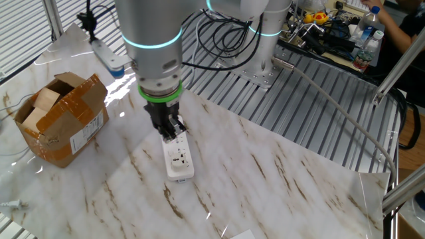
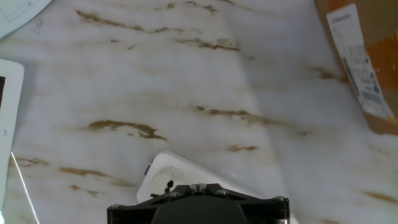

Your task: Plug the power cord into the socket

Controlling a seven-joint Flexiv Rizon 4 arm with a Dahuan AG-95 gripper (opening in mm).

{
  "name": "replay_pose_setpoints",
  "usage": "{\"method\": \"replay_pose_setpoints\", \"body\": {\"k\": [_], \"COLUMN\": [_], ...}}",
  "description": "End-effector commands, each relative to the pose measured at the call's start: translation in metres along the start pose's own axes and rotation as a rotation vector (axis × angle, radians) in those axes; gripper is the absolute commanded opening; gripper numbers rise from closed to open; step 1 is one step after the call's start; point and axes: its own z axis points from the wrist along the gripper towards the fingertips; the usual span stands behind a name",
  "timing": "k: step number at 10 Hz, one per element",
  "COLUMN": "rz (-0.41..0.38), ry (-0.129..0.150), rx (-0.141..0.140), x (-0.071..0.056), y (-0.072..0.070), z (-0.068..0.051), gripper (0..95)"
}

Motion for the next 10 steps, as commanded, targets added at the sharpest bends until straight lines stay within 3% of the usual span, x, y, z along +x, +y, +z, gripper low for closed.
{"method": "replay_pose_setpoints", "body": {"k": [1,7,10], "rz": [-0.022,-0.025,-0.058], "ry": [-0.021,-0.019,-0.023], "rx": [0.035,0.049,0.039], "x": [-0.0036,-0.0097,-0.0118], "y": [-0.0042,-0.0067,-0.0071], "z": [0.0009,0.0054,0.0087], "gripper": [0.0,0.0,0.0]}}
